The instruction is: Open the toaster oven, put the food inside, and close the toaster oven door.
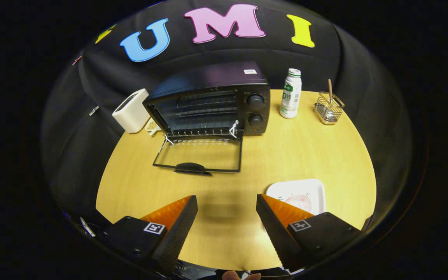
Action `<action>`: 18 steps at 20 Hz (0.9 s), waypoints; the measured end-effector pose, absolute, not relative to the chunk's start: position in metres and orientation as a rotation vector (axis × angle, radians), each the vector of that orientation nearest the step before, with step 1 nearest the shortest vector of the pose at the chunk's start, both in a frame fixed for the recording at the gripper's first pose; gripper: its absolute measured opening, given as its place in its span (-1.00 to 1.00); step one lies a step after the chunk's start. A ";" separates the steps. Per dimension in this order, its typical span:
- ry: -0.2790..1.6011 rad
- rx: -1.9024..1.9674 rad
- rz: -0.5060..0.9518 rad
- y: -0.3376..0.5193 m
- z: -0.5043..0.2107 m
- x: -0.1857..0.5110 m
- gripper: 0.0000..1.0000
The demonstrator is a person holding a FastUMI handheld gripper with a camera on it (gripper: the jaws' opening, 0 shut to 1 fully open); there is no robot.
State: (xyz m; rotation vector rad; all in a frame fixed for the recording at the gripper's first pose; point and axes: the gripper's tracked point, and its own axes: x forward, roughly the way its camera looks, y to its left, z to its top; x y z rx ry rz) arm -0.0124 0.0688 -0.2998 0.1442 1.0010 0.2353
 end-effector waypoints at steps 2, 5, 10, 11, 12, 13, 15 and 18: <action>1.058 0.160 0.235 0.041 -0.300 -0.015 0.99; 1.130 0.179 0.195 -0.006 -0.308 -0.012 0.99; 1.236 0.129 0.118 -0.083 -0.344 -0.004 0.99; 1.267 0.129 0.113 -0.093 -0.354 -0.006 0.99; 1.300 0.127 0.107 -0.103 -0.366 -0.007 0.99; 1.328 0.114 0.103 -0.112 -0.377 -0.008 0.99; 1.369 0.071 0.095 -0.131 -0.400 -0.007 0.99; 1.430 0.094 0.118 -0.136 -0.424 -0.007 0.99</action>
